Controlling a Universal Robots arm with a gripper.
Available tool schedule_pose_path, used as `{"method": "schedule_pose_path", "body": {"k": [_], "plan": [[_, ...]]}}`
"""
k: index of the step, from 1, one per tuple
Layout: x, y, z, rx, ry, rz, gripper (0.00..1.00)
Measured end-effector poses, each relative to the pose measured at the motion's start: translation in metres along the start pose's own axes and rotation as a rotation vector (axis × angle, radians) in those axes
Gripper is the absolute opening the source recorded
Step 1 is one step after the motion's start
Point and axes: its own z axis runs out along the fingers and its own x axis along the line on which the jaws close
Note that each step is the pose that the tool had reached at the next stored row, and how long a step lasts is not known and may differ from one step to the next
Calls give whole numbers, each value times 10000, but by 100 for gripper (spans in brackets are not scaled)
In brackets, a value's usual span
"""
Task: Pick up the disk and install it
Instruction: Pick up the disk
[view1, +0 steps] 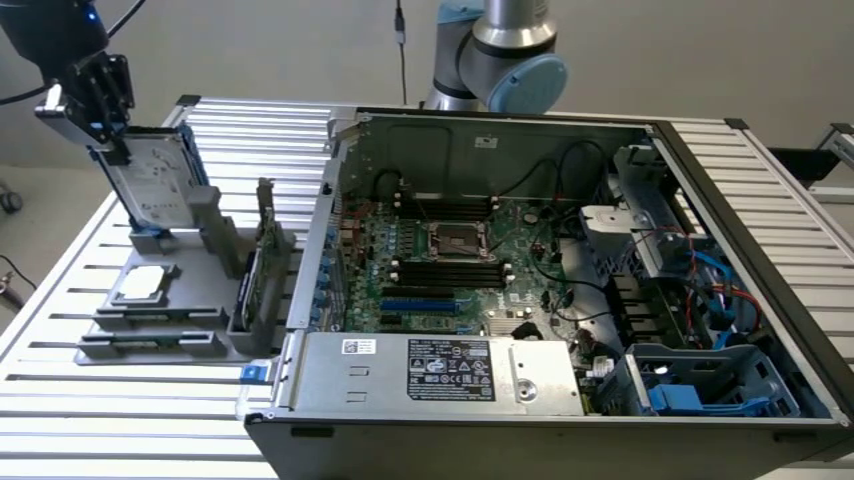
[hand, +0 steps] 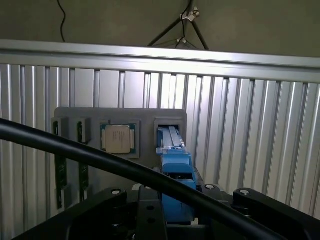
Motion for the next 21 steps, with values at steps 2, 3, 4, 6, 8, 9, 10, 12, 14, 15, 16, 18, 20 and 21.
{"method": "schedule_pose_path", "body": {"k": [2,3,4,6,8,9,10,12,14,15,16,18,20,21], "plan": [[1,0,-26,0,6,0,32],[1,0,-38,1,9,0,32],[2,0,-51,0,11,0,32],[3,0,-79,-1,18,0,32],[4,0,-109,0,24,0,32],[5,0,-126,-1,27,0,32],[5,0,-143,0,31,0,32],[7,-1,-187,0,41,0,32],[9,-1,-228,-2,55,0,32],[10,-1,-252,-3,60,-1,32],[10,-1,-278,-3,63,0,32],[13,-1,-339,2,65,0,32],[16,-1,-422,11,65,1,32],[17,-1,-467,12,69,1,32]]}}
